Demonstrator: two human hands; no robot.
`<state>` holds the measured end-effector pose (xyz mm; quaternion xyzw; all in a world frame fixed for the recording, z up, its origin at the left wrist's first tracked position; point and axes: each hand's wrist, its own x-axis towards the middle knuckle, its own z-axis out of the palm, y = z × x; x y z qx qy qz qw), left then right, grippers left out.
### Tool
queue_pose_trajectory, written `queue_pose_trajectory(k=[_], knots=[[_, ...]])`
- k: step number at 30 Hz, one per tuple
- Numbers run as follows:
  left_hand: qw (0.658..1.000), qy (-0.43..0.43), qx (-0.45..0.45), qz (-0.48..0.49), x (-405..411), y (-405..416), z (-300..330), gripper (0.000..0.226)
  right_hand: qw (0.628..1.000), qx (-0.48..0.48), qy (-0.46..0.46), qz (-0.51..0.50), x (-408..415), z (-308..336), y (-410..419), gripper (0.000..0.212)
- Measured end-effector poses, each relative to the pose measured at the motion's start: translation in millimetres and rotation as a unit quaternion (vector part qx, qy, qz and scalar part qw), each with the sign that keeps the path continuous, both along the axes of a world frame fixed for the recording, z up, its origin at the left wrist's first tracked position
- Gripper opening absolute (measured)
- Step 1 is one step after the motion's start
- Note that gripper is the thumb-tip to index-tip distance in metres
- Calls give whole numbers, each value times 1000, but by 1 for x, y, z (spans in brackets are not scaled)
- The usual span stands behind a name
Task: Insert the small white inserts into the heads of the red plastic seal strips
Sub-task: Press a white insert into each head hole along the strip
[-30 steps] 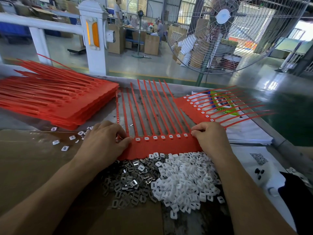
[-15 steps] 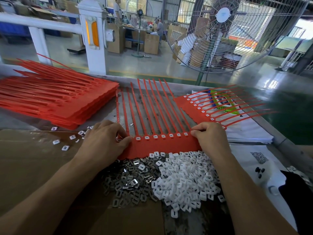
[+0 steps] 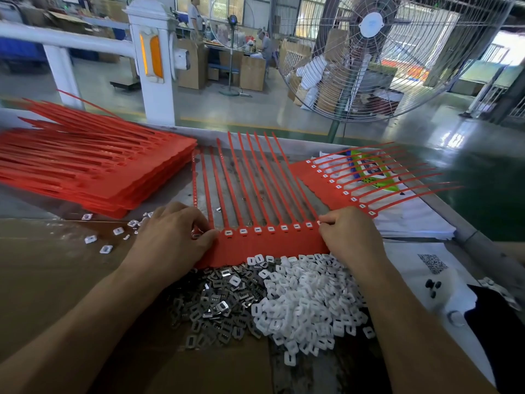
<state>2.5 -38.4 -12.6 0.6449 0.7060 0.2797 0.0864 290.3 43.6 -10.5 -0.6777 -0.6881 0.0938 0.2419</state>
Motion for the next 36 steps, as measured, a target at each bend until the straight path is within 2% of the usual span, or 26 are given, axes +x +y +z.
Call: queue_pose_trajectory(k=[6,8,11,15,17,22,29,33,36], knots=[[1000,2,-1,1,1,1,1,13,985,-25,-170,11,-13,12,-9,24],[1000,3,-5,0,1,1,1,13,980,-20,-198,10,-17,15,-12,28],[1000,-1,1,0,1,-1,2,13,984,-22,-179,13,-15,14,-15,26],[1000,-7,5,3,-1,0,1,16,998,-11,-67,-6,-8,14,-19,27],[1000,-8,0,3,-2,1,0,17,999,3,-51,-7,-7,15,-19,27],[1000,-5,4,4,-1,1,-1,17,998,-1,-68,-2,-8,17,-22,28],[1000,-2,-8,-3,-1,0,1,14,983,-5,-183,8,-15,16,-18,27],[1000,-4,-2,0,-1,0,1,14,987,6,-159,2,-14,15,-20,29],[1000,-5,1,0,-1,0,1,13,994,53,-96,19,-18,15,-21,28]])
